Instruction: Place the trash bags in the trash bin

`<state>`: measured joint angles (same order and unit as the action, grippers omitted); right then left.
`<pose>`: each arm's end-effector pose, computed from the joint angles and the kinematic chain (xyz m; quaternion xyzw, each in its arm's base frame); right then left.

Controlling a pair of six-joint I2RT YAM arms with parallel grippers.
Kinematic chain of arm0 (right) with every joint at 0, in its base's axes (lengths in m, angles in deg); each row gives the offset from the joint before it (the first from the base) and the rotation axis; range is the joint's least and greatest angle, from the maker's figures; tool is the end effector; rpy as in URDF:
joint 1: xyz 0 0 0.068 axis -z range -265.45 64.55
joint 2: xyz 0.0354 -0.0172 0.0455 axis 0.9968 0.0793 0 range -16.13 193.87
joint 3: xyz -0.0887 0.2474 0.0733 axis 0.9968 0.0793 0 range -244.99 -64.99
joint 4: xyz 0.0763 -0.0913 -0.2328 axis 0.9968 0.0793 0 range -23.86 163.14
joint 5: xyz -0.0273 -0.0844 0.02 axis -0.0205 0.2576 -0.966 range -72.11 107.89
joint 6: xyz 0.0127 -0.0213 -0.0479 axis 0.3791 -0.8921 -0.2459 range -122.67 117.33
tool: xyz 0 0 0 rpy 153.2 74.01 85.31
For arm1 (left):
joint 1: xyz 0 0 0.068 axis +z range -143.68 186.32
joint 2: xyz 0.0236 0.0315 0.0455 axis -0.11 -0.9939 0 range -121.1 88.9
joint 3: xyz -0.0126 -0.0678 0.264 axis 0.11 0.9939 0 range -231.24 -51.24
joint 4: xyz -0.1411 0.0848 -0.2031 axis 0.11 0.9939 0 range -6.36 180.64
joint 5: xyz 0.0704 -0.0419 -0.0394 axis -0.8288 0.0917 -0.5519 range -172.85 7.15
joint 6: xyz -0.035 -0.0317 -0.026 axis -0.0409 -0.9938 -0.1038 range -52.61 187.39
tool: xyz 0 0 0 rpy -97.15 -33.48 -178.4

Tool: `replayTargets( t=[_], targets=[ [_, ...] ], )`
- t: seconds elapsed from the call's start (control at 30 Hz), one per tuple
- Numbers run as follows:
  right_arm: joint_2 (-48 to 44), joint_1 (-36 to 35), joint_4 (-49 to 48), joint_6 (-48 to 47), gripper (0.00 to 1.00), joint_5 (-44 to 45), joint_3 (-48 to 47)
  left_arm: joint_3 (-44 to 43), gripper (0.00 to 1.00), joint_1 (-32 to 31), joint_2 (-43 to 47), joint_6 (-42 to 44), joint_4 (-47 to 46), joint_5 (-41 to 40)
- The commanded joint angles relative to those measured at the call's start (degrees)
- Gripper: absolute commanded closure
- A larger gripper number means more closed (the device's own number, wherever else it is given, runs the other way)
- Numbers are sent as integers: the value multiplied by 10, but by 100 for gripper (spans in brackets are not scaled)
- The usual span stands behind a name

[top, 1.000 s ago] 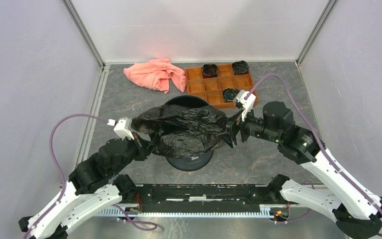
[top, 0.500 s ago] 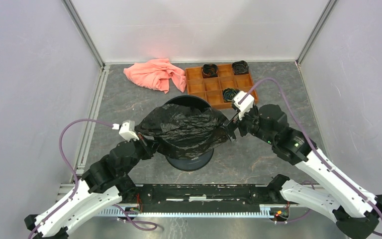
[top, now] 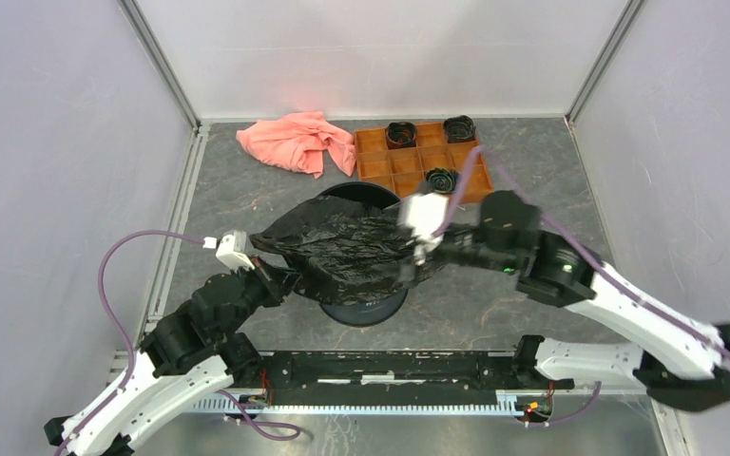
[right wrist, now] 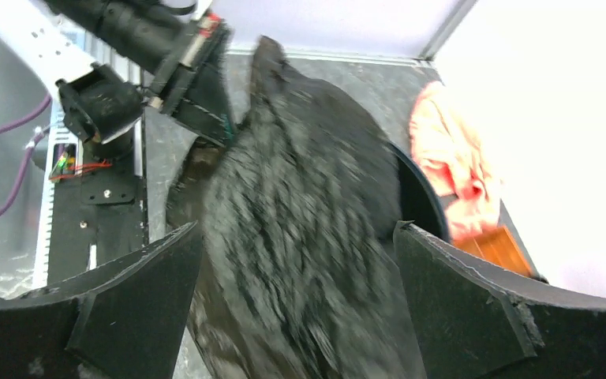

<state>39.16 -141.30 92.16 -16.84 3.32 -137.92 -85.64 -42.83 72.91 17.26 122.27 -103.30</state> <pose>0.1004 0.1641 0.4461 -0.4986 0.5673 0.3203 0.5718 0.0620 -0.0527 0.2834 -0.1085 0.8064 -0.3346 0.4755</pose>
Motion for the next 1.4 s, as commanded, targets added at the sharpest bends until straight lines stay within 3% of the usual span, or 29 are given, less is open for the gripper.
replayTargets(
  t=[0.0, 0.13, 0.37, 0.5, 0.57, 0.67, 0.73, 0.83, 1.03, 1.13, 1.2, 1.27, 1.37],
  targets=[
    [74, -126, 1, -95, 2, 204, -36, -23, 91, 1, 6, -17, 8, 5],
    [109, -178, -45, -158, 2, 334, -23, -24, 91, 0, 5, -17, 8, 6],
    [173, -187, -100, -196, 8, 387, -22, -32, 91, 0, 1, -16, 11, 10],
    [201, -175, -129, -192, 27, 421, -24, -35, 91, 1, 3, -13, 13, 11],
    [206, -154, -137, -169, 35, 385, -34, -35, 91, 0, 3, -12, 14, 10],
    [216, -89, -136, -93, 64, 309, -65, -38, 91, 0, 1, -10, 15, 10],
    [227, -13, -124, -10, 78, 207, -89, -39, 92, 0, 0, -8, 15, 9],
    [257, 78, -93, 90, 86, 45, -124, -41, 92, 0, 0, -3, 14, 10],
    [362, 226, -144, 300, 90, -310, -131, -53, 92, 0, -11, 17, 21, -1],
    [382, 262, -269, 404, 89, -379, -76, -66, 92, 0, -23, 28, 34, -5],
    [402, 269, -286, 418, 88, -400, -77, -70, 91, 0, -26, 32, 36, -6],
    [410, 273, -289, 420, 88, -403, -75, -79, 84, 0, -29, 29, 42, -9],
    [409, 281, -310, 435, 86, -399, -63, -101, 57, 0, -31, 34, 62, -17]
  ],
)
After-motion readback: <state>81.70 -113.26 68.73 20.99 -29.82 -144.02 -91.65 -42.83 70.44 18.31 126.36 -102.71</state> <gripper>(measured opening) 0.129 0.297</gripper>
